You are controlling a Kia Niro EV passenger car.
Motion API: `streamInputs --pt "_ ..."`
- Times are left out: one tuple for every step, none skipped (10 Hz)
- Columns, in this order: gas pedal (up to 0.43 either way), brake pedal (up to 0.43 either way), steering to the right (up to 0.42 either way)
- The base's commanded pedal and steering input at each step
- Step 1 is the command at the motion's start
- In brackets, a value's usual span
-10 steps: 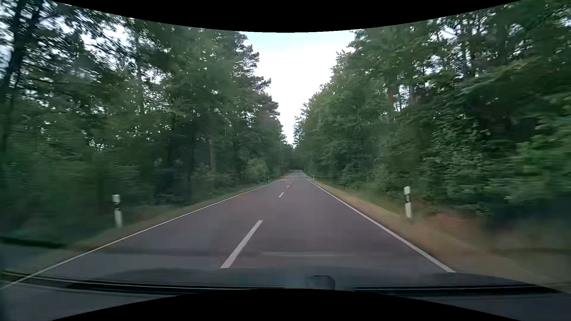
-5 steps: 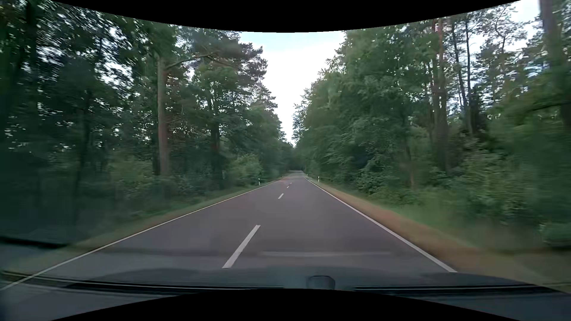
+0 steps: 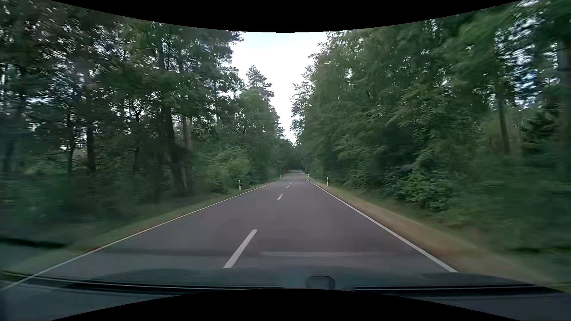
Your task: Follow the waypoints while adhering to traffic rules and regulations
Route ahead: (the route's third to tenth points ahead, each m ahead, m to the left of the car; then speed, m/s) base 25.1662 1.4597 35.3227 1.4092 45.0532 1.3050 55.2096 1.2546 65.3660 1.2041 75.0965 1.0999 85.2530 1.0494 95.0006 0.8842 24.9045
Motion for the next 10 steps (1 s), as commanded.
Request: streamInputs --pt "0.000 0.000 -0.002" --pt "0.000 0.000 -0.002" --pt "0.000 0.000 -0.002" --pt "0.000 0.000 0.000" --pt "0.000 0.000 0.000" --pt "0.000 0.000 0.000" --pt "0.000 0.000 0.000" --pt "0.000 0.000 -0.003" --pt "0.000 0.000 -0.003" --pt "0.000 0.000 -0.003"
